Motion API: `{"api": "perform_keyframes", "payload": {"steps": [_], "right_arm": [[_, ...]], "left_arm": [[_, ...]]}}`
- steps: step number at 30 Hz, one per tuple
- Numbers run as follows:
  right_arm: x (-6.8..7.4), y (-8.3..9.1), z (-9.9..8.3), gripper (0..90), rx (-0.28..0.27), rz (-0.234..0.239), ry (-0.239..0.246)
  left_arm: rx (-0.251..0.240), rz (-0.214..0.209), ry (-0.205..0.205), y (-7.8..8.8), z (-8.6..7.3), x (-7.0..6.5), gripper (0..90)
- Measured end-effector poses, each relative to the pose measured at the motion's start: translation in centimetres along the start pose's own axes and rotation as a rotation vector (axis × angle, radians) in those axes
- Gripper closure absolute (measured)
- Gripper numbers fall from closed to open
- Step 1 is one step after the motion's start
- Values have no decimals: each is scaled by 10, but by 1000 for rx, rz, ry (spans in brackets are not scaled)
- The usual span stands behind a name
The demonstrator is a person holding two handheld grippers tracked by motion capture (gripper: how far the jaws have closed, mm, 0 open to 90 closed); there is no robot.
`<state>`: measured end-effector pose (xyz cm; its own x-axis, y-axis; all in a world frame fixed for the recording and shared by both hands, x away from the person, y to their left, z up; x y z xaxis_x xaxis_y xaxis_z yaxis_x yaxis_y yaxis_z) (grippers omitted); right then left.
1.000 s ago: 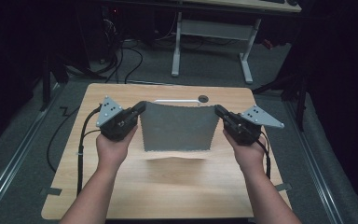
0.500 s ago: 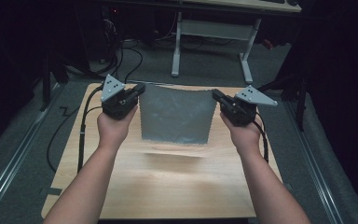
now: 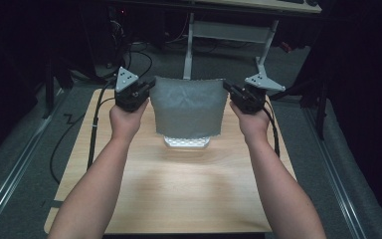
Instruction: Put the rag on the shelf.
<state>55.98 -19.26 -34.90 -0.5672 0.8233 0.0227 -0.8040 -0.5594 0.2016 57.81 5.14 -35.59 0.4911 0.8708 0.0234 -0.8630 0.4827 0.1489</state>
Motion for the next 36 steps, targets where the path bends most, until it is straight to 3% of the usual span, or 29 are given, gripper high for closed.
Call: {"api": "perform_keyframes", "payload": {"steps": [7,12,15,17,19,20,22,25,30,34,36], "right_arm": [[-13,-14,2,895,8,-9,-10],[-20,-26,5,895,41,-31,12],[-25,-32,6,894,54,-37,17],[-30,-40,-4,894,94,-48,6],[-32,-43,-9,894,111,-49,9],[-35,-48,-22,894,146,-52,5],[-35,-50,-28,894,162,-49,1],[-36,-54,-51,894,210,-38,-7],[-37,-56,-70,894,240,-24,-28],[-34,-56,-87,894,264,-13,-36],[-32,-55,-99,894,269,-5,-45]], "left_arm": [[17,17,-22,-22,3,8,897],[44,30,-44,-35,3,15,896],[55,24,-21,-41,-1,18,895],[114,24,-25,-50,-17,18,894],[139,18,-23,-53,-25,18,894],[171,14,-21,-56,-33,18,895],[205,7,3,-59,-47,19,895],[273,-40,25,-62,-73,18,894],[313,-85,36,-60,-95,15,894],[341,-113,73,-57,-113,12,895],[331,-118,86,-55,-120,11,895]]}}
Point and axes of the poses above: each handheld gripper's, and its own axes: y roughly backward along the jaws, z roughly out of its top, x roughly to its left, the point moved 10 cm from there along -y, roughly forward along the jaws, and after that the axes turned 6 degrees about z, right-handed, at the moved point
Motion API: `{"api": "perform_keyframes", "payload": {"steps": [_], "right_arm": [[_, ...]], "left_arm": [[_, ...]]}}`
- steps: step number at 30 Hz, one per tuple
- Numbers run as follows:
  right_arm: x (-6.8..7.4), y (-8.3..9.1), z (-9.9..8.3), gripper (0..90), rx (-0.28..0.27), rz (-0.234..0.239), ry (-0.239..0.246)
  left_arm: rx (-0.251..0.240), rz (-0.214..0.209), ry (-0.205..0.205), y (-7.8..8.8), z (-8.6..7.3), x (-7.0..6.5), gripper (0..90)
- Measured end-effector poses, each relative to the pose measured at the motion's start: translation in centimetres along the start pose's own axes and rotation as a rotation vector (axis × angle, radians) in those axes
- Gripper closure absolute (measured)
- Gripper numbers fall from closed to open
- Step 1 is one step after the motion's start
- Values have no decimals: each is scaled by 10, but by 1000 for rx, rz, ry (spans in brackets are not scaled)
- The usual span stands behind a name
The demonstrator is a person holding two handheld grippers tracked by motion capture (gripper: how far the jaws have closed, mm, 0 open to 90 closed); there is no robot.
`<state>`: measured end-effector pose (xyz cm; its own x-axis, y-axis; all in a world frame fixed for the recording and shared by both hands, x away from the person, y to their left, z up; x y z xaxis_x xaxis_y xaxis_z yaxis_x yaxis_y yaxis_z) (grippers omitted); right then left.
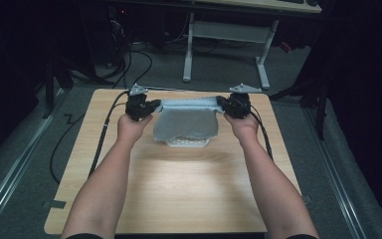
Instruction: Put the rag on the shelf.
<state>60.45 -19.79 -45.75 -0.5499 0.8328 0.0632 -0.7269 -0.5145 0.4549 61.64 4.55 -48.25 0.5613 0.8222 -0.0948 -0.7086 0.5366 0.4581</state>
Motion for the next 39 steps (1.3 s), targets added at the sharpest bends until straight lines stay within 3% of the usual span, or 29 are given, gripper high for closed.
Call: {"api": "perform_keyframes", "payload": {"steps": [3,11,19,22,26,39], "right_arm": [[1,-1,-12,893,6,13,-24],[7,-6,-39,893,23,27,-49],[7,-8,-56,891,39,24,-65],[6,-8,-61,883,48,23,-76],[4,-5,-58,764,46,0,-76],[-13,18,-37,625,-12,-57,-61]], "left_arm": [[-8,-30,59,-2,-15,-2,895],[0,-63,110,-5,-36,-7,894],[20,-80,107,-8,-43,-15,881],[17,-78,114,-10,-43,-16,817],[27,-43,133,-7,-41,-11,668],[-27,67,127,23,-20,16,572]]}}
Point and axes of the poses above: each handheld gripper's, and its own axes: y roughly backward along the jaws, z roughly out of its top, x roughly to its left, the point moved 10 cm from there along -y, roughly forward along the jaws, and after that the axes turned 6 degrees about z, right-handed, at the moved point
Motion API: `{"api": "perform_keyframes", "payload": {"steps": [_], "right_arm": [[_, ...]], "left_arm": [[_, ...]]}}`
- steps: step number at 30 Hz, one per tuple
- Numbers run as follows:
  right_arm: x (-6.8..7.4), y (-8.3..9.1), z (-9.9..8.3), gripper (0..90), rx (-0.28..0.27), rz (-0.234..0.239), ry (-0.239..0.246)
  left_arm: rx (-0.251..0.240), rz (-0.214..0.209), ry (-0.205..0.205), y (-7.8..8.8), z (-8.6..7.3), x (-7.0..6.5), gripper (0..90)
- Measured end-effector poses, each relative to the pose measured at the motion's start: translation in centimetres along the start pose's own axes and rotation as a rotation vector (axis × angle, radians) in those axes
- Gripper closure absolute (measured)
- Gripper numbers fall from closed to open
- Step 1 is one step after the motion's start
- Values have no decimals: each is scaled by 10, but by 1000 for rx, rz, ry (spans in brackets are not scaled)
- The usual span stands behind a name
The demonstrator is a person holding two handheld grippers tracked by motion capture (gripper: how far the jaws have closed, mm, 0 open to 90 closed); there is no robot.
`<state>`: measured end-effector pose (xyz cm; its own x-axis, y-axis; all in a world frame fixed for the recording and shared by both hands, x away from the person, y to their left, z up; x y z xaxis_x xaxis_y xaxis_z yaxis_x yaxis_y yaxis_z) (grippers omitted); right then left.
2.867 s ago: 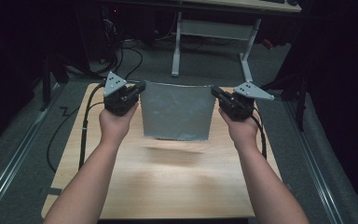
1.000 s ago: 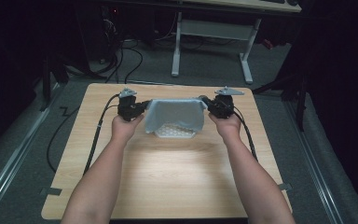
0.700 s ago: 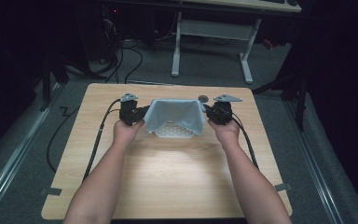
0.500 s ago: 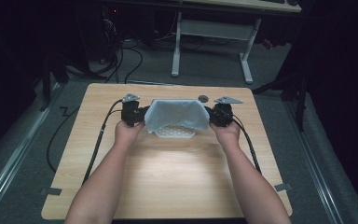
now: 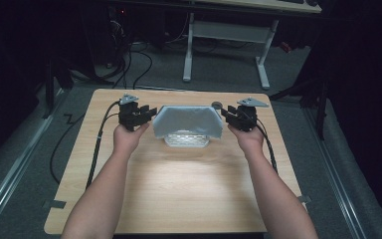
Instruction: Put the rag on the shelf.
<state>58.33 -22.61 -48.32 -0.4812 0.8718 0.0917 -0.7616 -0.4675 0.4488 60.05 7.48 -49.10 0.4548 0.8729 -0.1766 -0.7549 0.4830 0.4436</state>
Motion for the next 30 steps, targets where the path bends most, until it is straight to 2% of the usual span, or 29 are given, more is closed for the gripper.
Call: {"api": "perform_keyframes", "payload": {"steps": [5,8,9,14,20,27,30], "right_arm": [[-5,6,2,599,-5,-11,1],[-10,11,2,585,-8,-23,6],[-12,13,1,572,-4,-28,8],[-15,15,1,567,-4,-43,23],[-15,16,2,567,-5,-51,25],[-8,22,-3,557,13,-39,53],[-3,33,-7,542,1,-36,70]], "left_arm": [[-8,35,-9,9,4,10,548],[-38,52,16,17,7,20,547],[-42,67,30,22,7,27,543],[-44,88,37,28,4,37,541],[-48,95,34,33,2,41,537],[-58,110,-11,46,-7,36,505],[-47,128,-57,56,-15,37,501]]}}
Point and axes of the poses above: each handheld gripper's, and its own axes: y roughly backward along the jaws, z roughly out of its top, x roughly to its left, the point moved 10 cm from there along -y, roughly forward along the jaws, and after that the axes turned 6 degrees about z, right-handed, at the moved point
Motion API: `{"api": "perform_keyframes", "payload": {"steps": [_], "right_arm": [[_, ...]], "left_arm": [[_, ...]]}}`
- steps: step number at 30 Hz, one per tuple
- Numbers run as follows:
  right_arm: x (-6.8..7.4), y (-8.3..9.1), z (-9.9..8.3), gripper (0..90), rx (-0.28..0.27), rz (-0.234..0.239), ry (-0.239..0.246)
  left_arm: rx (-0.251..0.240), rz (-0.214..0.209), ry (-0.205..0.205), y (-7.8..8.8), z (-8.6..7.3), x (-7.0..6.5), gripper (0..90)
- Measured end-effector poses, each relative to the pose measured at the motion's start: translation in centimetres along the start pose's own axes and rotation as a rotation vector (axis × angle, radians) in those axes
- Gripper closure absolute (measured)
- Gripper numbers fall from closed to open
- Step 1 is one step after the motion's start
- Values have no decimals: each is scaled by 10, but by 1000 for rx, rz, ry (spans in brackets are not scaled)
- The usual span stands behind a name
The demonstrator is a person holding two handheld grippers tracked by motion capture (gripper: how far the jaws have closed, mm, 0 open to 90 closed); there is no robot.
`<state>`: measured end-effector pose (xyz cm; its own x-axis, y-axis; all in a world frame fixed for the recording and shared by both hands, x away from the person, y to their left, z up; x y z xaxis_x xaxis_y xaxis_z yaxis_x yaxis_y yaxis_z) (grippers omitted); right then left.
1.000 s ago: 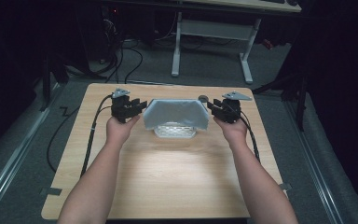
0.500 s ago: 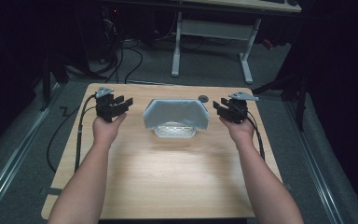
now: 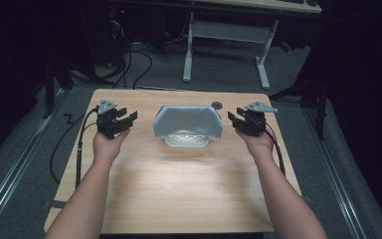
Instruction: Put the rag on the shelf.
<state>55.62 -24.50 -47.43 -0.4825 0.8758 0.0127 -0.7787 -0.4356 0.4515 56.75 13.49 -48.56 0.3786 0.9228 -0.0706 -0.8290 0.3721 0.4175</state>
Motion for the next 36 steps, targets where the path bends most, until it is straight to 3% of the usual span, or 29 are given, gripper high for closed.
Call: {"api": "perform_keyframes", "payload": {"steps": [4,8,10,13,14,16,18,21,25,26,28,29,30,31,32,34,35,36], "right_arm": [[7,9,-5,525,9,22,0],[17,30,-13,509,-13,15,34],[23,38,-19,497,13,21,46],[31,49,-22,501,-22,31,71],[38,58,-29,468,-21,34,88],[42,61,-34,447,3,40,85],[50,71,-41,453,-15,48,104],[62,81,-56,435,-3,50,130],[76,89,-83,426,36,56,132],[81,92,-97,420,61,52,132],[83,92,-103,423,61,55,123],[86,93,-116,415,75,59,101],[86,93,-116,415,75,59,101],[90,93,-129,400,86,61,77],[90,93,-129,400,86,61,77],[95,94,-144,409,102,67,66],[100,94,-156,414,138,84,51],[101,93,-158,414,152,87,71]], "left_arm": [[4,3,-8,10,-5,1,498],[-11,-16,1,27,-18,-5,490],[5,-31,5,39,-35,-15,489],[7,-49,10,48,-46,-23,487],[21,-57,-12,56,-58,-33,484],[24,-61,-21,60,-64,-38,481],[34,-82,-22,68,-75,-48,474],[66,-106,-40,75,-95,-62,464],[126,-128,-61,82,-119,-77,444],[133,-134,-59,85,-124,-81,439],[147,-158,-47,90,-137,-91,439],[183,-167,-78,97,-153,-100,431],[183,-167,-78,97,-153,-100,431],[195,-163,-90,100,-160,-103,430],[224,-158,-99,103,-168,-106,430],[261,-187,-50,108,-176,-115,424],[261,-207,-33,109,-176,-119,417],[259,-212,-54,109,-174,-122,415]]}}
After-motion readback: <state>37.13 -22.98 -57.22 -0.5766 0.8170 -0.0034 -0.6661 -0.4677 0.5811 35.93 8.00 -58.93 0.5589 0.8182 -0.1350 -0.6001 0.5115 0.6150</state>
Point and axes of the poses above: each handheld gripper's, and its own axes: y roughly backward along the jaws, z roughly out of its top, x roughly to its left, the point moved 10 cm from there along -y, roughly forward along the jaws, and after that the axes turned 6 degrees about z, right-handed, at the moved point
